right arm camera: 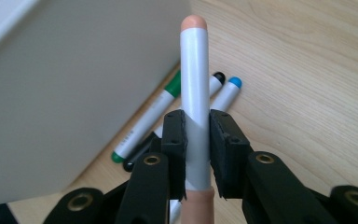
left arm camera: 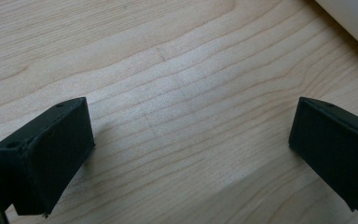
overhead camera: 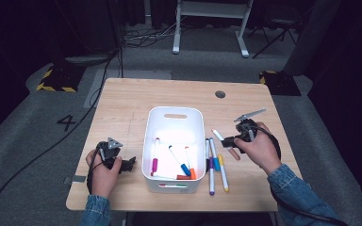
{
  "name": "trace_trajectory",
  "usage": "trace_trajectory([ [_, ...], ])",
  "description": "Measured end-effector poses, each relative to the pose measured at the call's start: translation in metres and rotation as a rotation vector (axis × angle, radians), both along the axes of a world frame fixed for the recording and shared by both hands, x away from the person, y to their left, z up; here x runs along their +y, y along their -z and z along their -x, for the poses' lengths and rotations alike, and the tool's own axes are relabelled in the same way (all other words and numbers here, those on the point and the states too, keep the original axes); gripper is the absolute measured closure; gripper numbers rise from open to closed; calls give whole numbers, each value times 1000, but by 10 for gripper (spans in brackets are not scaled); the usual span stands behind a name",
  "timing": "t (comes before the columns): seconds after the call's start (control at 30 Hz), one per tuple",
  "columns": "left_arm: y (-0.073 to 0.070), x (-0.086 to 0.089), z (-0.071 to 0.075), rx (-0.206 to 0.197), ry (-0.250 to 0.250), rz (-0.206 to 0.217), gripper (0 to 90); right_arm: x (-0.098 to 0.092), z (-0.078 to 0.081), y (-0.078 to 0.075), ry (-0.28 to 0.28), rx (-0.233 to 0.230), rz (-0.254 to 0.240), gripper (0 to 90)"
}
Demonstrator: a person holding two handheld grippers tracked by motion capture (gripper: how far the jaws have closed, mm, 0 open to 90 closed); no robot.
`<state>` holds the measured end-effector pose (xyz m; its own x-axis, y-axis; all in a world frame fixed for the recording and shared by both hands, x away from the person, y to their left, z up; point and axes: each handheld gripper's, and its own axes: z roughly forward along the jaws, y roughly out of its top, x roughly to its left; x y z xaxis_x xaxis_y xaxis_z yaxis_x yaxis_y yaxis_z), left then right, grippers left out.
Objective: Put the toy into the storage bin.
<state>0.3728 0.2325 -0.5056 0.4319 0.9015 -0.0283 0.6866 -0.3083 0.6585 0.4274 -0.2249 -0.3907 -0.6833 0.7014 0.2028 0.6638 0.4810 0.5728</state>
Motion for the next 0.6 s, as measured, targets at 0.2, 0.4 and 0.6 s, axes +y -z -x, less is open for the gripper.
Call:
trace_trajectory([
  [0.2,0,0,0,0,0,0,0,9,11,-20,-42,-24,-20,770],
  [0.4,0,0,0,-1,1,-2,0,19,22,-36,-87,-27,-52,770],
  [0.6,0,0,0,0,1,-2,0,27,29,-46,-124,-34,-78,770],
])
